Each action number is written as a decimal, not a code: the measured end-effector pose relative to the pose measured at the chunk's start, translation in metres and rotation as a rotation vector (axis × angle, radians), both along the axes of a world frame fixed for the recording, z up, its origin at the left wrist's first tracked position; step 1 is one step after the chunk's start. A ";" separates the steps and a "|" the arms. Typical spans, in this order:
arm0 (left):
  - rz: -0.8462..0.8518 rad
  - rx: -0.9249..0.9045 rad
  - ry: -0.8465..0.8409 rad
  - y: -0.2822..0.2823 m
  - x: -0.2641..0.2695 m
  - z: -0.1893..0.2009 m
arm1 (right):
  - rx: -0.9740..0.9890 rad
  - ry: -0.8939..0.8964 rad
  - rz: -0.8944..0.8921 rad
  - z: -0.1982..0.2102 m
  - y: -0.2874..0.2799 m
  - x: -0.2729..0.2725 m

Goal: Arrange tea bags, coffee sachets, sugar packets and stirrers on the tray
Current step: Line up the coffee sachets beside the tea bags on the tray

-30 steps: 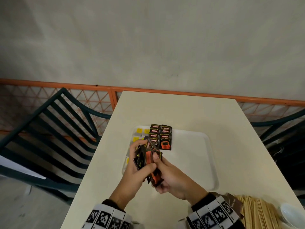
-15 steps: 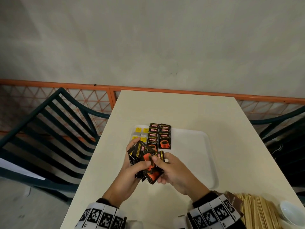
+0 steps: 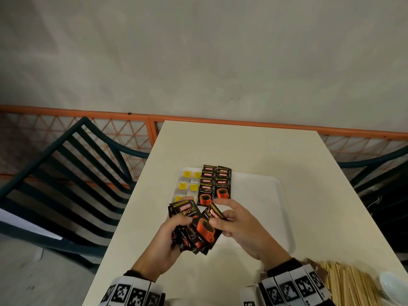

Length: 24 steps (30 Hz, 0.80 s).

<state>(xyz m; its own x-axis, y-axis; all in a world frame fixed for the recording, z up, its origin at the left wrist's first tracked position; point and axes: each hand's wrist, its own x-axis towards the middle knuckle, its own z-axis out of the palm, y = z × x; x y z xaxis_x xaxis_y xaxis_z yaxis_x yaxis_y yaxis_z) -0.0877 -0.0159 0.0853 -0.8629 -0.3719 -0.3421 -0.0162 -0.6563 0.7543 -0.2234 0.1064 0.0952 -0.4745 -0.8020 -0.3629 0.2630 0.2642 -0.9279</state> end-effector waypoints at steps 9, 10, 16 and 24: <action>-0.009 -0.118 -0.009 0.006 -0.005 -0.003 | 0.069 0.248 -0.073 0.005 -0.003 0.000; 0.014 -0.120 -0.013 0.005 -0.005 -0.004 | 0.110 0.237 -0.060 0.002 -0.003 0.002; 0.007 -0.038 -0.020 -0.002 -0.001 -0.014 | 0.132 0.074 0.108 -0.015 0.001 0.001; -0.066 0.011 0.026 -0.011 -0.003 -0.029 | 0.144 0.068 0.039 -0.031 -0.012 0.000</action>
<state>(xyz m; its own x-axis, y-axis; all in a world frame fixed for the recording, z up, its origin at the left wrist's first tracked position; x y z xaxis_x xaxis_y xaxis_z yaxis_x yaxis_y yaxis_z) -0.0909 -0.0265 0.0559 -0.8940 -0.3103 -0.3233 -0.0406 -0.6624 0.7481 -0.2239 0.0944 0.0644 -0.4714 -0.7624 -0.4433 0.1873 0.4046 -0.8951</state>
